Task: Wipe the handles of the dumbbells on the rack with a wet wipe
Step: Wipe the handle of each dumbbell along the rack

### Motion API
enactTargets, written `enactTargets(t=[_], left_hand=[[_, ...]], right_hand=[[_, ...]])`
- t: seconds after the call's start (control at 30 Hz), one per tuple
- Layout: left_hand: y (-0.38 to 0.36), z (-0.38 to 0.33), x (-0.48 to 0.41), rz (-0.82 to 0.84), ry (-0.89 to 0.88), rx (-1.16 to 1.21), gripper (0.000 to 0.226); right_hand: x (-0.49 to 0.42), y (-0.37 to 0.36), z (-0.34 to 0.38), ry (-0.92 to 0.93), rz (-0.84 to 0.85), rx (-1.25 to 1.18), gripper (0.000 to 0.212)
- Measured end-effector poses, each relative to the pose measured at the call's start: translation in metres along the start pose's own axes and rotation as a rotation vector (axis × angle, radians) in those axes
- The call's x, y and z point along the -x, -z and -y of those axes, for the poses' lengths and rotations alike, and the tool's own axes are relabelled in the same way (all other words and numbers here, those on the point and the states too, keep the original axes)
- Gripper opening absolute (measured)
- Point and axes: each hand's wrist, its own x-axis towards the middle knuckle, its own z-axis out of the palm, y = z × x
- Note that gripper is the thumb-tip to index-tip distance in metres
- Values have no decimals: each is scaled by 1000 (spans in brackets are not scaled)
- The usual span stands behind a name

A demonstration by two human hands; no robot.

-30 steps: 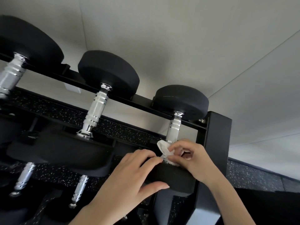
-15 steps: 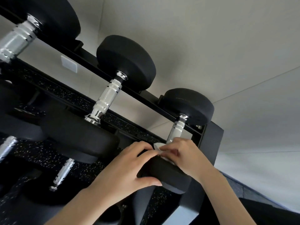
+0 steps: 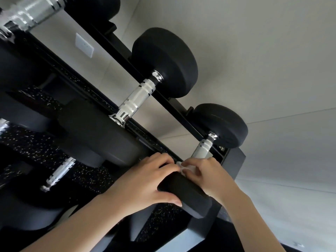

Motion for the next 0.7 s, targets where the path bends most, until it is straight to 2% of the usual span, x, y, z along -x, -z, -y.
enactTargets(t=[0.27, 0.53, 0.7], left_hand=[[-3, 5, -2, 12, 19, 28, 67], [-1, 4, -2, 42, 29, 15, 72], [-1, 6, -2, 47, 26, 5, 70]], right_hand=[[-3, 2, 7, -26, 12, 34, 27], [-13, 10, 3, -17, -61, 108, 25], [-27, 23, -15, -52, -175, 65, 25]])
